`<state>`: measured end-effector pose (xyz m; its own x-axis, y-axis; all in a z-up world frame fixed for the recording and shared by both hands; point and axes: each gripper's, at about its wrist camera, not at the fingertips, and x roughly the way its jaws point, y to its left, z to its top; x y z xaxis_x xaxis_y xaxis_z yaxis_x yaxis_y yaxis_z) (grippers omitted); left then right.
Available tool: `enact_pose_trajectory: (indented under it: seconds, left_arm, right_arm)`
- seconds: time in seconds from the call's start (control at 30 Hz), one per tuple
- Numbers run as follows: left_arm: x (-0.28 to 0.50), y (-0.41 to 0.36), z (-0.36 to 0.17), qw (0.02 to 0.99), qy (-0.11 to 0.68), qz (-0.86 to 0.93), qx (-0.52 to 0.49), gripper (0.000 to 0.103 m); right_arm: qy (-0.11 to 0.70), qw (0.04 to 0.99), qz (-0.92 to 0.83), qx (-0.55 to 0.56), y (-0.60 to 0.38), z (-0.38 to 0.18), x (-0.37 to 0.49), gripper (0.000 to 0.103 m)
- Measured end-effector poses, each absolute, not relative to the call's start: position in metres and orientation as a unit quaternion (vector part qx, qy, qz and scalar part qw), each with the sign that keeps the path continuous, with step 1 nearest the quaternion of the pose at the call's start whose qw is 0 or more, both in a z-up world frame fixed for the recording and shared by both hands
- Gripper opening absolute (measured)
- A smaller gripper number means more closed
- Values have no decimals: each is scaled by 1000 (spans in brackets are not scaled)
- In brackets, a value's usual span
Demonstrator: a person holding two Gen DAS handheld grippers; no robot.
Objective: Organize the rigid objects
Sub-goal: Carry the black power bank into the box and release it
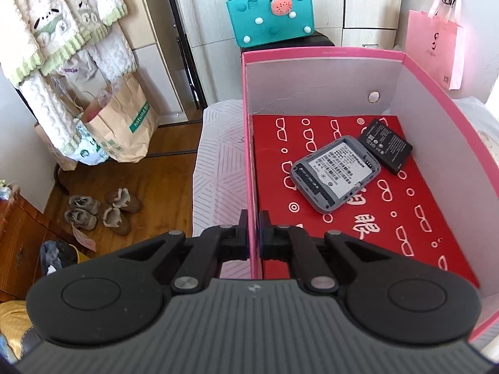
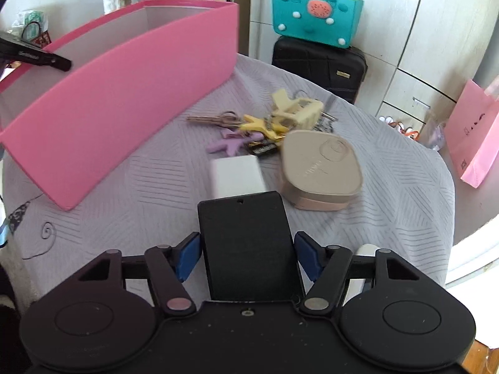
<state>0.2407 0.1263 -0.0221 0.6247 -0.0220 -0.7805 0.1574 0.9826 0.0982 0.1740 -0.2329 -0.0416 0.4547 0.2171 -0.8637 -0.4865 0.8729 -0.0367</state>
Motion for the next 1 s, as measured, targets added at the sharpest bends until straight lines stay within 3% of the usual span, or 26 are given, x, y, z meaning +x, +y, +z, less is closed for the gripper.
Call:
enact_pose_trajectory:
  seconds: [0.33,1.0]
  left_arm:
    - [240,127,-23,900,425,-51,79,4]
    - [240,134,-24,903,423,-60,49,4]
  right_arm:
    - [464,862,172,-110,-217,-32,157,69]
    - [291,912,269,-103,-149,100,169,68]
